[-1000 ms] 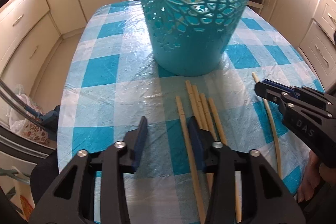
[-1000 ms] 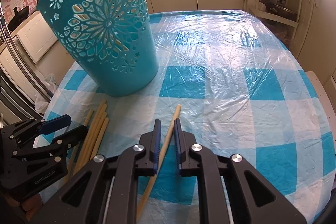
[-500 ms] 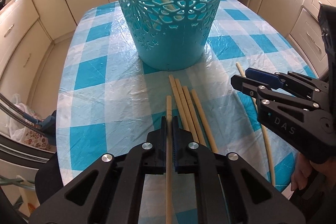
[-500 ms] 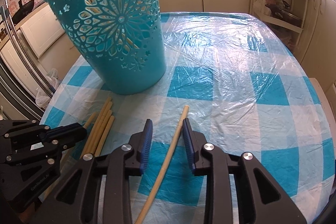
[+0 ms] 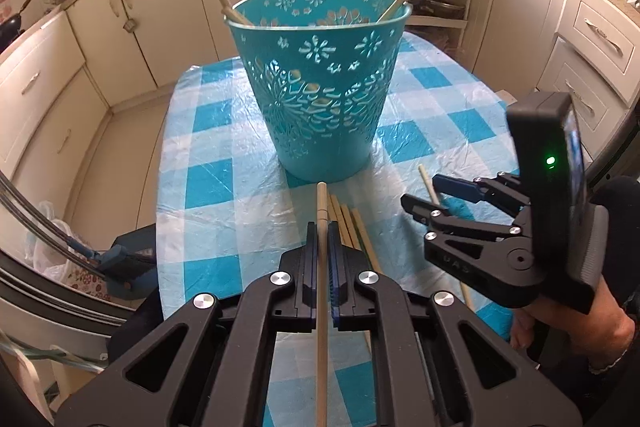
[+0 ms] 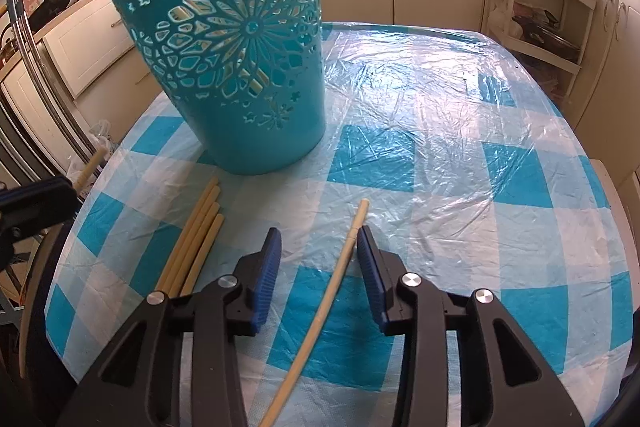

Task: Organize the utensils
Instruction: 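Lift the left tool's chopstick over the teal basket and open to drop it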

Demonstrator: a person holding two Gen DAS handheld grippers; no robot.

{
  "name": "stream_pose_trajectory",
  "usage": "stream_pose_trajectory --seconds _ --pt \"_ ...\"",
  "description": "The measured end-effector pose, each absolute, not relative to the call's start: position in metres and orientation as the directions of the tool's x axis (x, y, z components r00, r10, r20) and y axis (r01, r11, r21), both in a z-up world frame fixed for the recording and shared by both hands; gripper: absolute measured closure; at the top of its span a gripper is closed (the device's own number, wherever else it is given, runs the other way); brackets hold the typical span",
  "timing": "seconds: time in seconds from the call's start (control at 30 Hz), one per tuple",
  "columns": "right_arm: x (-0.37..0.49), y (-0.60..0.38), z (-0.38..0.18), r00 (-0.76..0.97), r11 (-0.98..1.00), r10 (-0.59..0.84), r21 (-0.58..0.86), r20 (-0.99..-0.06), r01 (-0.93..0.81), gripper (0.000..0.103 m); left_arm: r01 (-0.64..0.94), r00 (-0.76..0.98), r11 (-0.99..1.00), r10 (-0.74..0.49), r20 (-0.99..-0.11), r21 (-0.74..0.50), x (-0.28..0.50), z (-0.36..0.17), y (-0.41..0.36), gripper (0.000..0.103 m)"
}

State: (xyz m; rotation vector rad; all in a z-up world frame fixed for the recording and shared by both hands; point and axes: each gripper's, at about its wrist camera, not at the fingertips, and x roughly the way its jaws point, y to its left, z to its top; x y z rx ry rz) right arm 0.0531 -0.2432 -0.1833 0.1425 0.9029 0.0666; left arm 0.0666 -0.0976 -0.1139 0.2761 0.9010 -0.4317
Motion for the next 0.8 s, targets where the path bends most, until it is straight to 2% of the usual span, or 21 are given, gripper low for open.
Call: stream_pose_trajectory --seconds 0.13,0.3,0.5,0.67,0.8 --pt "0.051 -0.239 -0.183 0.612 0.990 0.114 0.138 -0.783 -0.007 0.057 0.482 0.555 0.876 -0.276 -0.785 0.033 0.061 -0.097 -0.100 0.098" --pt "0.046 -0.232 -0.184 0.608 0.991 0.118 0.130 -0.785 -0.025 0.046 0.489 0.578 0.869 -0.384 -0.720 -0.071 0.064 -0.045 -0.089 0.098" --pt "0.044 -0.228 -0.183 0.608 0.992 0.118 0.125 -0.785 -0.031 0.043 0.475 0.681 0.871 -0.456 -0.574 -0.128 0.080 0.027 -0.087 0.098" --pt "0.043 -0.227 -0.184 0.608 0.992 0.118 0.124 -0.785 -0.032 0.042 0.444 0.740 0.887 -0.444 -0.505 -0.129 0.104 0.047 -0.104 0.098" --pt "0.042 -0.225 -0.184 0.607 0.992 0.117 0.123 -0.786 -0.033 0.040 0.421 0.776 0.888 -0.457 -0.433 -0.184 0.128 0.058 -0.113 0.098"
